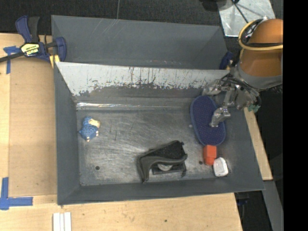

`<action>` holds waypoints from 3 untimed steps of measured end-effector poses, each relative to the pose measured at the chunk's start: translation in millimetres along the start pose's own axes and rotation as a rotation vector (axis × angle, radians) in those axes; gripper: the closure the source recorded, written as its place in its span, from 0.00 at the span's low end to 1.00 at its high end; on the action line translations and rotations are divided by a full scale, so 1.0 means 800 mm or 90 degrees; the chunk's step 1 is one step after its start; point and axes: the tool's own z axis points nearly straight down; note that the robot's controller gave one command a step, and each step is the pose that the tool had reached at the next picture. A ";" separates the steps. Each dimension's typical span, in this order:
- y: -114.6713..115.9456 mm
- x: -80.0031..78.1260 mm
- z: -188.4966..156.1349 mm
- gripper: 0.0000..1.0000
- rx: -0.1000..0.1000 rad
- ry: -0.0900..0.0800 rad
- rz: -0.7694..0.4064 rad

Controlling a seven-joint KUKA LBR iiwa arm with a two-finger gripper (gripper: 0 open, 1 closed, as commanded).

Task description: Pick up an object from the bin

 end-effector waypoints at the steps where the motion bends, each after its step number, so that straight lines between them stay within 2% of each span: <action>1: 0.004 -0.004 0.070 0.00 0.000 -0.006 -0.071; 2: 0.004 -0.004 0.072 1.00 0.000 -0.006 -0.071; 3: -0.017 0.004 -0.078 1.00 0.002 -0.006 -0.053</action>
Offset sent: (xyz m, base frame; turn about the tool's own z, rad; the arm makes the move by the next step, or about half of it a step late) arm -0.0018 0.0039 -0.0810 -0.1196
